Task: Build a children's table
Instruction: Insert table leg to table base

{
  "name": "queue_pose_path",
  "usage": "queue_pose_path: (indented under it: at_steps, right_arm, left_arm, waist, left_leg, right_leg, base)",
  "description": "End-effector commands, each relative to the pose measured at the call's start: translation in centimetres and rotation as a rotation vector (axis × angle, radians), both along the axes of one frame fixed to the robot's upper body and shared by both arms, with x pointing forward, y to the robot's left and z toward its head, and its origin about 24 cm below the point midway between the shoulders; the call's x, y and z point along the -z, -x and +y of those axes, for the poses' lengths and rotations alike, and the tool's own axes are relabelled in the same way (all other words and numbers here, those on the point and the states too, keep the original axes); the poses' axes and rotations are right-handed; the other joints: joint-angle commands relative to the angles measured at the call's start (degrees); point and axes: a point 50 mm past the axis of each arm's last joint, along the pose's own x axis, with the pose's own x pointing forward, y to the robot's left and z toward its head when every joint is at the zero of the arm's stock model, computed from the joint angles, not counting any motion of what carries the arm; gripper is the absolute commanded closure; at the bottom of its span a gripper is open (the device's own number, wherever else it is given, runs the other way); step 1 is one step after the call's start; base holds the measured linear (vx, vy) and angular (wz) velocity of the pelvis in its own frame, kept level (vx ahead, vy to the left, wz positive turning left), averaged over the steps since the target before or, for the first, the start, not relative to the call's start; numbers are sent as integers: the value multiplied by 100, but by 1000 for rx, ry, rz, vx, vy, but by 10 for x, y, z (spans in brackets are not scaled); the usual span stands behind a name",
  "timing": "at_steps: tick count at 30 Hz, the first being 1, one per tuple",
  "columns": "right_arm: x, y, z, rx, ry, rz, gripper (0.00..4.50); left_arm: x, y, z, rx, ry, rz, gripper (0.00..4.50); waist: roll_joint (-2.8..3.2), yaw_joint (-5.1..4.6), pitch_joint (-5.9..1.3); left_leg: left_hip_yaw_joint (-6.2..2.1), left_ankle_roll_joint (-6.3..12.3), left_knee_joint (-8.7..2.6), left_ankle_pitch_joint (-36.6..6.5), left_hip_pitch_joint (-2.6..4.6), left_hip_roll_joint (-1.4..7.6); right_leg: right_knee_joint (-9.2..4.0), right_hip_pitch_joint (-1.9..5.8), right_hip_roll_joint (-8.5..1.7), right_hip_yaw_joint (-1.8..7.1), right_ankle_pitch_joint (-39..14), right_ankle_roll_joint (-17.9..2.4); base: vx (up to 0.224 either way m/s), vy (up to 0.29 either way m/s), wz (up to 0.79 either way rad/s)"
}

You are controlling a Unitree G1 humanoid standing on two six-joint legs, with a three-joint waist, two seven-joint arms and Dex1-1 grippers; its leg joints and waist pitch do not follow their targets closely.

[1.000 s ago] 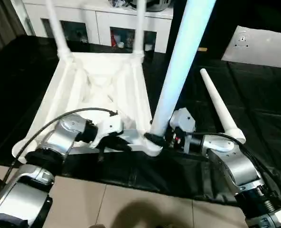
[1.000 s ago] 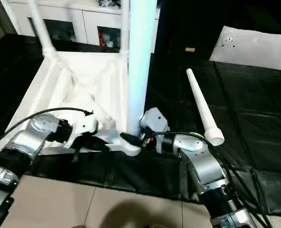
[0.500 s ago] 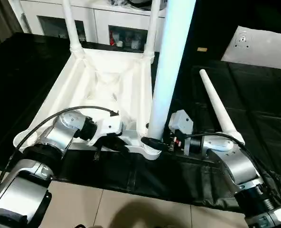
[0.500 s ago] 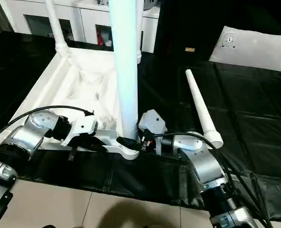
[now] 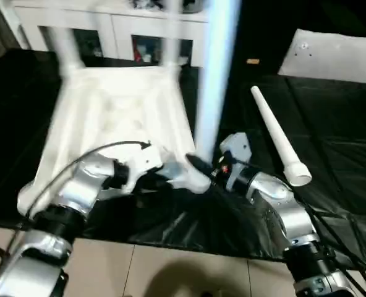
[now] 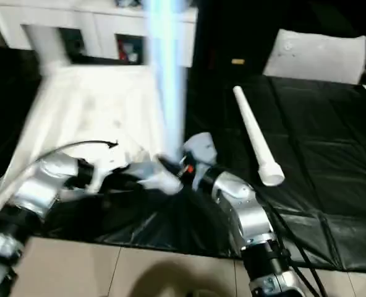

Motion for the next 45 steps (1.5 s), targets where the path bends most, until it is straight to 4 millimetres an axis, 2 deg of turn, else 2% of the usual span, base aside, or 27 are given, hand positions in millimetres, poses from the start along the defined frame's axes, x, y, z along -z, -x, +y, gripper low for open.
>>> queue_pose_path:
  at_steps: [1, 3, 4, 5, 6, 8, 10, 14, 15, 19, 23, 24, 31, 33, 36, 37, 38, 43, 45]
  right_arm:
    - [40, 5, -11, 113, 68, 183, 261]
    - [40, 2, -12, 155, 57, 183, 261]
    - [40, 1, -12, 167, 53, 184, 261]
    - [41, 1, -11, 167, 51, 188, 261]
    - [41, 1, -10, 165, 50, 193, 261]
    - [43, 2, -9, 152, 59, 197, 261]
    - [44, 3, -9, 150, 62, 200, 261]
    - [46, 3, -9, 147, 69, 213, 261]
    - [47, 3, -8, 142, 74, 216, 261]
    - [52, 5, -5, 117, 94, 255, 261]
    - [55, 5, -6, 121, 107, 271, 261]
    - [57, 4, -6, 125, 114, 289, 261]
    - [54, 2, -4, 109, 84, 309, 261]
    - [54, 1, -4, 110, 85, 309, 205]
    - [53, 0, -5, 109, 86, 309, 188]
    - [53, -1, -5, 108, 86, 309, 171]
    - [53, -1, -5, 103, 86, 307, 157]
    - [53, -1, -5, 86, 87, 303, 125]
    - [53, 0, -7, 77, 86, 303, 97]
  left_arm:
    - [-4, 1, -10, -104, 93, -22, 450]
    - [-6, 3, -19, -124, 109, -27, 450]
    - [-7, 4, -22, -129, 117, -31, 450]
    - [-8, 5, -25, -121, 122, -34, 450]
    - [-9, 6, -27, -114, 122, -34, 450]
    - [-10, 6, -26, -116, 109, -35, 450]
    - [-10, 5, -25, -112, 100, -37, 450]
    - [-11, 6, -25, -115, 87, -29, 450]
    - [-11, 7, -25, -112, 79, -28, 450]
    - [-9, 9, -29, -84, 60, -18, 450]
    - [-10, 9, -28, -70, 49, -21, 450]
    - [-9, 9, -28, -58, 33, -15, 450]
    - [-9, 6, -22, -54, -11, -11, 450]
    - [-9, 5, -21, -50, -14, -12, 450]
    - [-9, 5, -21, -40, -18, -11, 450]
    - [-9, 5, -21, -38, -19, -10, 450]
    - [-9, 5, -20, -35, -21, -8, 450]
    - [-9, 5, -18, -30, -27, -6, 450]
    - [-10, 5, -17, -28, -27, -5, 450]
  waist:
    - [3, 19, -240]
    - [14, 12, -254]
    - [12, 7, -293]
    - [16, 9, -301]
    - [40, 7, -324]
    - [44, 7, -329]
    - [45, 11, -318]
    - [52, 4, -325]
    - [74, 9, -332]
    - [67, -13, -351]
    - [53, -20, -354]
    - [66, -26, -357]
    - [65, -54, -367]
    - [77, -55, -360]
    - [73, -48, -372]
    - [81, -28, -366]
    - [77, -20, -372]
    - [85, -12, -391]
    - [90, 11, -398]
  left_leg:
    - [-55, 223, -400, -1266, -125, 231]
    - [-48, 288, -384, -1022, -148, 225]
    - [-43, 326, -360, -830, -154, 230]
    - [-37, 373, -352, -732, -161, 218]
    - [-29, 473, -329, -548, -163, 205]
    - [-21, 547, -317, -481, -161, 199]
    - [-15, 560, -319, -602, -155, 193]
    - [-20, 463, -326, -780, -145, 203]
    - [-24, 457, -325, -760, -136, 204]
    - [-24, 497, -311, -606, -143, 202]
    - [-23, 485, -309, -675, -143, 197]
    - [-26, 467, -307, -703, -138, 196]
    - [-31, 437, -307, -724, -136, 195]
    - [-28, 403, -309, -808, -128, 201]
    - [-27, 368, -302, -784, -112, 197]
    - [-18, 356, -297, -780, -112, 202]
    - [-23, 357, -303, -737, -116, 205]
    - [-24, 413, -284, -566, -125, 201]
    - [-21, 460, -273, -445, -123, 201]
  right_leg:
    - [-481, 217, -351, 373, -1872, -1123]
    - [-456, 230, -344, 364, -1570, -1176]
    - [-406, 257, -342, 365, -1256, -1239]
    - [-402, 258, -327, 359, -1121, -1262]
    - [-364, 275, -318, 354, -766, -1350]
    - [-354, 279, -310, 346, -576, -1402]
    - [-378, 275, -315, 345, -706, -1392]
    - [-397, 274, -318, 346, -1002, -1314]
    - [-391, 274, -316, 344, -976, -1317]
    - [-351, 289, -304, 341, -605, -1411]
    - [-360, 297, -311, 340, -698, -1412]
    - [-362, 294, -310, 339, -746, -1401]
    - [-340, 305, -296, 337, -576, -1448]
    - [-355, 296, -301, 338, -668, -1437]
    - [-354, 293, -297, 343, -673, -1473]
    - [-350, 278, -298, 345, -608, -1502]
    - [-334, 297, -295, 341, -528, -1494]
    - [-299, 314, -300, 340, -223, -1580]
    - [-276, 320, -295, 338, -44, -1621]
  base:
    - [0, 0, 0]
    - [0, 0, 0]
    - [0, 0, 0]
    - [0, 0, 0]
    - [0, 0, 0]
    - [0, 0, 0]
    - [0, 0, 0]
    - [0, 0, 0]
    - [0, 0, 0]
    - [0, 0, 0]
    - [0, 0, 0]
    - [0, 0, 0]
    - [0, 0, 0]
    - [0, 0, 0]
    - [0, 0, 0]
    - [0, 0, 0]
    - [0, 0, 0]
    - [0, 0, 0]
    - [0, 0, 0]
